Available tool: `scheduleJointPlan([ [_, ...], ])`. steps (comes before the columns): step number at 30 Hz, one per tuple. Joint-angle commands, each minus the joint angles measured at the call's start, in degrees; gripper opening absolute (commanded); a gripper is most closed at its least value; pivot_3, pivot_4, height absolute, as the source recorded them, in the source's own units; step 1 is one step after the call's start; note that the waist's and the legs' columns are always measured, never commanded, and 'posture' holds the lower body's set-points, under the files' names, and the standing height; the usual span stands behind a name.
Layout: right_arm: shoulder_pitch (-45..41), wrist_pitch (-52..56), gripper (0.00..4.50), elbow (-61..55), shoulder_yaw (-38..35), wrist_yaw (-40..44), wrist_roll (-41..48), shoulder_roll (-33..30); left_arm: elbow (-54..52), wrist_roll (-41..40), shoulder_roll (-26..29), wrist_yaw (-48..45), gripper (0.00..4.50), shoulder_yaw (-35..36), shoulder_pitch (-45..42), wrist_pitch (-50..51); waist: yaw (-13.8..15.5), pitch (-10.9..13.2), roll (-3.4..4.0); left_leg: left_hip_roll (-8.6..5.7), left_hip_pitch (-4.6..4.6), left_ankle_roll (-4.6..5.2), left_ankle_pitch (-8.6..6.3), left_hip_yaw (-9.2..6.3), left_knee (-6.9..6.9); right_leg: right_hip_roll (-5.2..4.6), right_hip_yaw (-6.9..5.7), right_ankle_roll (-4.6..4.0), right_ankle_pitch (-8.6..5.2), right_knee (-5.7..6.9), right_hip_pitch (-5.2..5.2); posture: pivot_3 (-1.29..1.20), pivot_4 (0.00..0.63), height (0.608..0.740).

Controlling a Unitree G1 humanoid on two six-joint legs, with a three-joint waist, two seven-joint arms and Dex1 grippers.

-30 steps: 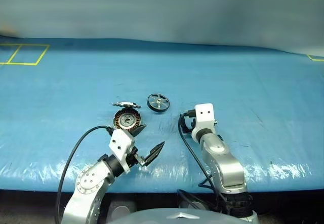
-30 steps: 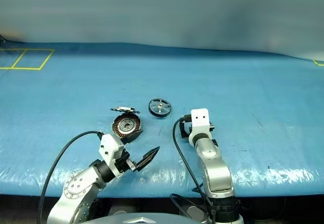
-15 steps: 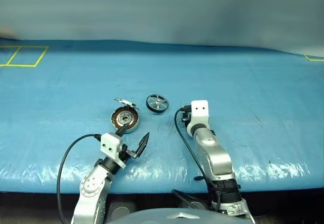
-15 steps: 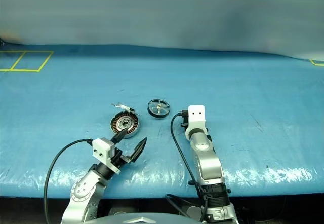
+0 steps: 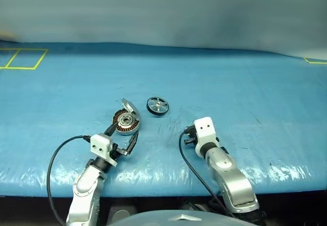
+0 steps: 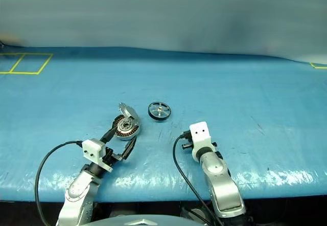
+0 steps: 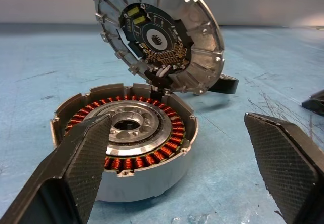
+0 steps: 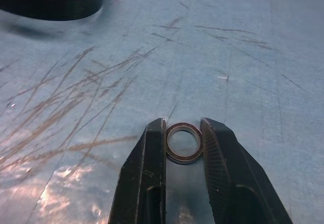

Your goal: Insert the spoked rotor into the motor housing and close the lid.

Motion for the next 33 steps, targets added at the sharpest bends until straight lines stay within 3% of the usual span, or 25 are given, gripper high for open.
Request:
scheduleJointPlan([
  [1, -0.6, 1.2, 0.65, -2.7, 2.5, 5.4, 2.4, -2.0, 2.1, -2.5, 1.2, -1.2, 4.50, 2.7, -1.9, -2.9, 0.0, 0.0, -0.02, 0.00, 0.00, 0.00, 0.00, 0.00, 0.00, 0.00, 0.00, 0.00, 0.00, 0.00, -0.01, 0.00, 0.150, 0.740],
  [5, -1.9, 2.2, 0.65, -7.2, 4.8, 12.5, 6.4, -5.4, -14.0, -6.9, 4.5, -2.1, 4.50, 6.4, 11.8, -1.5, -0.9, 0.1, -0.19, 0.17, -0.20, -0.11, -0.10, 0.18, -0.11, 0.02, 0.04, -0.07, -0.03, -0.05, 0.02, 0.00, 0.150, 0.740],
  [10, -4.4, 2.9, 0.65, -9.6, 6.6, 16.0, 8.9, -7.1, -14.6, -11.5, 8.7, -3.1, 4.50, 10.8, 13.2, 2.7, 0.8, 0.6, 0.09, 0.11, -0.25, -0.06, -0.24, 0.03, -0.09, 0.04, -0.07, -0.11, -0.27, -0.05, -0.26, 0.00, 0.150, 0.740],
  [19, -5.4, 3.3, 0.65, -11.4, 9.3, 17.3, 10.9, -7.4, -11.7, -9.5, 8.4, 5.8, 4.50, 15.0, 5.0, 9.1, 0.7, 0.8, -0.29, 0.08, -0.27, -0.11, -0.28, 0.10, -0.09, 0.00, -0.04, -0.09, -0.25, -0.12, -0.03, 0.00, 0.150, 0.740],
  [33, -5.8, 2.5, 0.65, -13.5, 10.1, 18.3, 14.1, -7.4, 2.3, 0.0, 5.4, 15.2, 4.50, 12.2, -9.4, 13.0, 0.5, 0.8, -0.31, 0.06, -0.25, -0.13, -0.27, 0.06, -0.02, 0.04, -0.05, 0.05, -0.17, -0.11, 0.09, 0.00, 0.150, 0.740],
])
